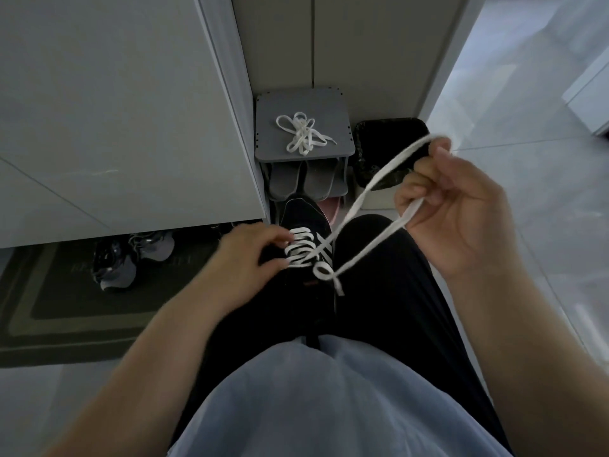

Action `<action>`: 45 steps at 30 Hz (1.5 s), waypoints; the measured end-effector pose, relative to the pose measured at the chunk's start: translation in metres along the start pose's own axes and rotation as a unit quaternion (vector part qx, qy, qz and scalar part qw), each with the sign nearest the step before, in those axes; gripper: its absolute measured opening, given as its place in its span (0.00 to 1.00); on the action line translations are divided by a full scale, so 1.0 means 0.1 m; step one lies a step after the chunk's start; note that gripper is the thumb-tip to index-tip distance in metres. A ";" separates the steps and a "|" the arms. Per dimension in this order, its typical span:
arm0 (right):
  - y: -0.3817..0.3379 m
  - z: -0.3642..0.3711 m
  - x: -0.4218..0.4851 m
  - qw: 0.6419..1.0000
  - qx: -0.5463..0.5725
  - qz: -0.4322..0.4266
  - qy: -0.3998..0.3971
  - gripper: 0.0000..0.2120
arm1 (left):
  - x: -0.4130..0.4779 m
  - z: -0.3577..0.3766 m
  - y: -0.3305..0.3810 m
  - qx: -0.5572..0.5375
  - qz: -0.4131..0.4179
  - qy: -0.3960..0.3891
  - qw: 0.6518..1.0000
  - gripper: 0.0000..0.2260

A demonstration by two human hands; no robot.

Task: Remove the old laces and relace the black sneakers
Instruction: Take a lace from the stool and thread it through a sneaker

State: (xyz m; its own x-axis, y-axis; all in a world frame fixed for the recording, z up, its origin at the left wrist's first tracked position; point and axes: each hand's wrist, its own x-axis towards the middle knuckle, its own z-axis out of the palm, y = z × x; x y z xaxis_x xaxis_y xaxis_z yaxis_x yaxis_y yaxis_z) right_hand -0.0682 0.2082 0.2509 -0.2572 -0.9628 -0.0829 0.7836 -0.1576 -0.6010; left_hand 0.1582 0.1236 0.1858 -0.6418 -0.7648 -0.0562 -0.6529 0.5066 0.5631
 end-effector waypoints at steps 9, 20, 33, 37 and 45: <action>0.19 -0.77 0.04 0.932 -0.140 0.054 0.330 0.12 | 0.04 0.82 0.51 0.013 0.031 -0.064 0.997 0.15; 0.11 -1.09 -0.09 0.753 -0.582 0.136 0.274 0.11 | -0.17 0.50 0.23 -0.087 -0.016 -0.030 0.996 0.08; 0.76 -0.34 -0.31 0.672 -0.708 0.010 -0.217 0.19 | -0.22 0.30 0.34 -0.115 -0.050 -0.115 0.985 0.07; 0.70 -0.44 -0.30 0.702 -0.694 0.018 -0.161 0.13 | -0.28 0.37 0.28 -0.203 -0.117 -0.095 0.967 0.06; 0.81 -0.48 -0.37 0.697 -0.698 0.032 -0.158 0.18 | -0.32 0.51 0.37 -0.276 -0.134 -0.069 0.949 0.06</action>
State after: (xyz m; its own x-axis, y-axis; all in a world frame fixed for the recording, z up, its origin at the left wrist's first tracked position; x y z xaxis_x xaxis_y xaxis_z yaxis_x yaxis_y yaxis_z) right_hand -0.0221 0.2418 0.1673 0.0640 -0.9931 -0.0980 -0.5839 0.0424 -0.8107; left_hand 0.1342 0.1876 0.1661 -0.5545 -0.7576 -0.3442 -0.5140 -0.0135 0.8577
